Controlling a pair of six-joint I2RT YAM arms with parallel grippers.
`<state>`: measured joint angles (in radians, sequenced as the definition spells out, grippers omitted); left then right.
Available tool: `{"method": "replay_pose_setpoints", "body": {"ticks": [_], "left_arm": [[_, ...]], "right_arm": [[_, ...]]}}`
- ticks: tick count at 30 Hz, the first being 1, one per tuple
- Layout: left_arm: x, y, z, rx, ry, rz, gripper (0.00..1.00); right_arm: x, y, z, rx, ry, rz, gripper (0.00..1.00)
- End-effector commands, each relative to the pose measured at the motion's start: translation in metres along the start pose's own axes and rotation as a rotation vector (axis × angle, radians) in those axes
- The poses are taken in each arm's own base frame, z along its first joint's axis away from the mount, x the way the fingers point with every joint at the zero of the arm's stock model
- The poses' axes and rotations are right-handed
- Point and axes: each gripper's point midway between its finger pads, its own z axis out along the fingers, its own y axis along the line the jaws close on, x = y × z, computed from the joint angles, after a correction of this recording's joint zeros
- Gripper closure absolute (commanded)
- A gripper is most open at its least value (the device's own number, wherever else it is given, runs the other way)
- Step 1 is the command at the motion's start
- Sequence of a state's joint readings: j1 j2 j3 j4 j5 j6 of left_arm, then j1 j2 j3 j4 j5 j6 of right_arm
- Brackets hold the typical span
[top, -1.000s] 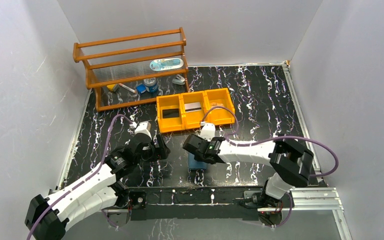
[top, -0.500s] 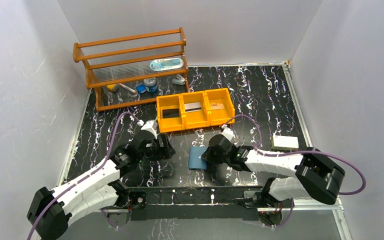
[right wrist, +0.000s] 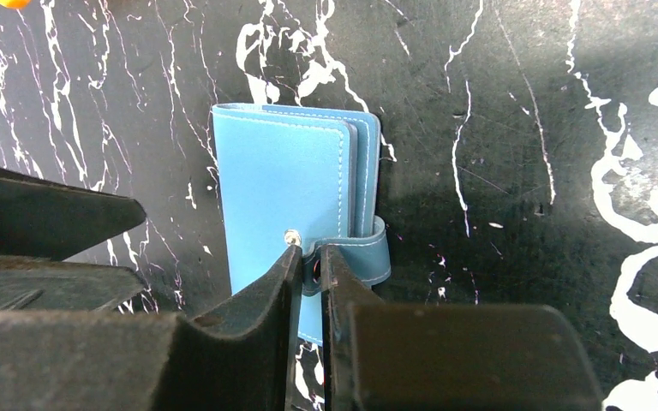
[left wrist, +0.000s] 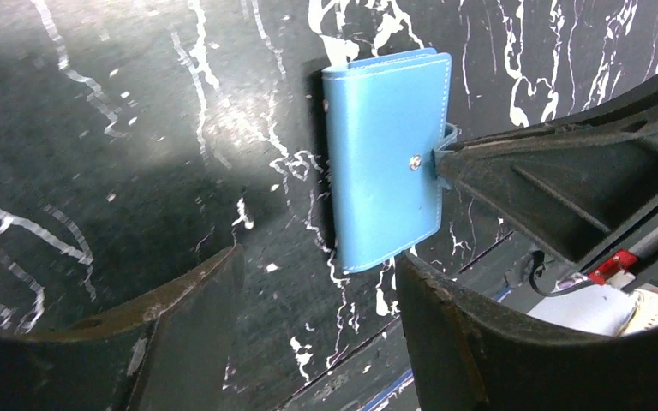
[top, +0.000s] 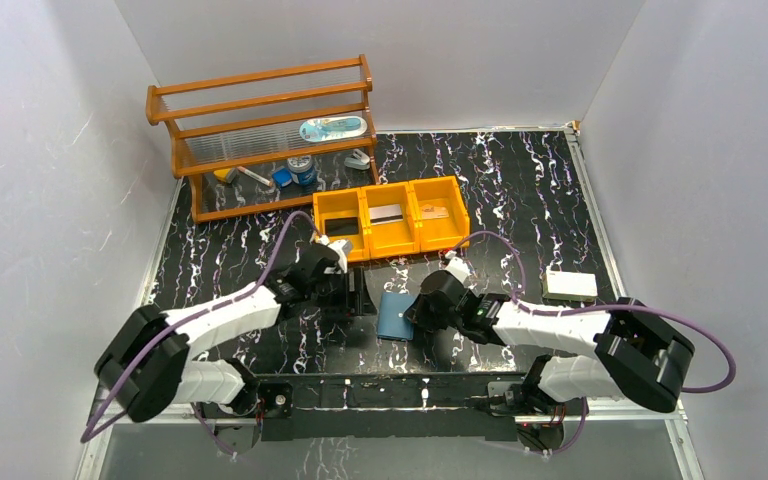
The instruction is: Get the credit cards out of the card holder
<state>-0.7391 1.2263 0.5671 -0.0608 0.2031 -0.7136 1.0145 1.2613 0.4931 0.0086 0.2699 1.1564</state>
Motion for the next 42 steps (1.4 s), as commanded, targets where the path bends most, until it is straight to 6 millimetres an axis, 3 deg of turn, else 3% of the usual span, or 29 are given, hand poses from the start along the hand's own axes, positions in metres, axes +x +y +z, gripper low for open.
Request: {"method": "replay_pose_setpoints", "body": {"ticks": [1,5,12,26,33,42], "left_arm": [[-0.005,-0.029,0.008,0.103,0.066,0.038,0.38],[0.001,-0.034,0.018,0.117,0.122,0.037,0.41],[-0.002,-0.032,0.019,0.08,0.135,0.075,0.41],[-0.008,-0.036,0.011,0.049,0.143,0.132,0.41],[-0.008,-0.04,0.013,0.043,0.163,0.155,0.42],[-0.006,-0.04,0.013,0.03,0.171,0.161,0.43]], "right_arm": [[-0.003,-0.005,-0.005,0.024,-0.006,-0.007,0.79],[-0.008,-0.011,-0.009,0.081,-0.021,-0.012,0.76],[-0.026,-0.023,-0.022,0.196,-0.075,-0.048,0.66],[-0.028,-0.036,-0.029,0.247,-0.082,-0.062,0.58],[-0.021,-0.024,-0.015,0.105,-0.051,-0.023,0.6],[-0.015,-0.038,-0.008,0.086,-0.019,0.018,0.73]]}}
